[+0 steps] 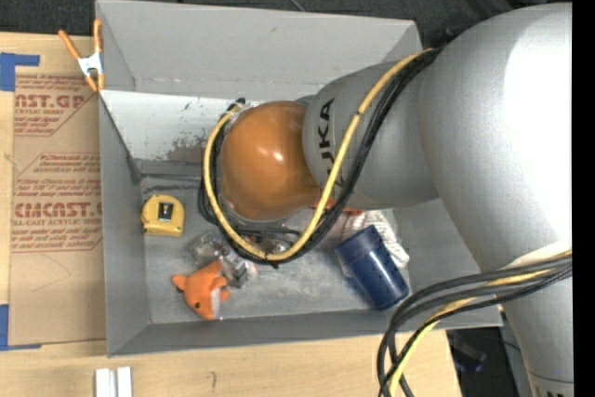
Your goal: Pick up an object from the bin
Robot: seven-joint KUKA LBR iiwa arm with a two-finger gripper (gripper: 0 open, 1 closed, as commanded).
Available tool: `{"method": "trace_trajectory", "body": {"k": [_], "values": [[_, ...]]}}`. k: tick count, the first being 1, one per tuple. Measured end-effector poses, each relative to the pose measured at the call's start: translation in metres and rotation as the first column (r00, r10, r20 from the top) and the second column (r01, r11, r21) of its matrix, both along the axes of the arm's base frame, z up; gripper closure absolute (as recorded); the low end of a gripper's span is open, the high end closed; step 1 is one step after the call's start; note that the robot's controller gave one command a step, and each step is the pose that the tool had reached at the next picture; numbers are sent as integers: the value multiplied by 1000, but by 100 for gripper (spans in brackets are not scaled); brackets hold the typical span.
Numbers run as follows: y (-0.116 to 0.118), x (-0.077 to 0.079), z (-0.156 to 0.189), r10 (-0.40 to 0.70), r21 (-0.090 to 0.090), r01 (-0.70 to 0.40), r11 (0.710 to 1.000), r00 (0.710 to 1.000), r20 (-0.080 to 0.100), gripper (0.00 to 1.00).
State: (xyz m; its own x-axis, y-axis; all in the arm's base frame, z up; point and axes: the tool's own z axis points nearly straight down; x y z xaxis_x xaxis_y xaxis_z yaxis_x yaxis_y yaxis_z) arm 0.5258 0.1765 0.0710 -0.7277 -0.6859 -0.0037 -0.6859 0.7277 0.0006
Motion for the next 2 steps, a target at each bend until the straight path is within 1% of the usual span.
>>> {"method": "trace_trajectory", "body": {"k": [1, 2], "values": [[0, 0, 0, 0, 0, 0, 1000, 1000, 0, 100], [5, -6, 17, 2, -1, -2, 1000, 1000, -3, 100]]}}
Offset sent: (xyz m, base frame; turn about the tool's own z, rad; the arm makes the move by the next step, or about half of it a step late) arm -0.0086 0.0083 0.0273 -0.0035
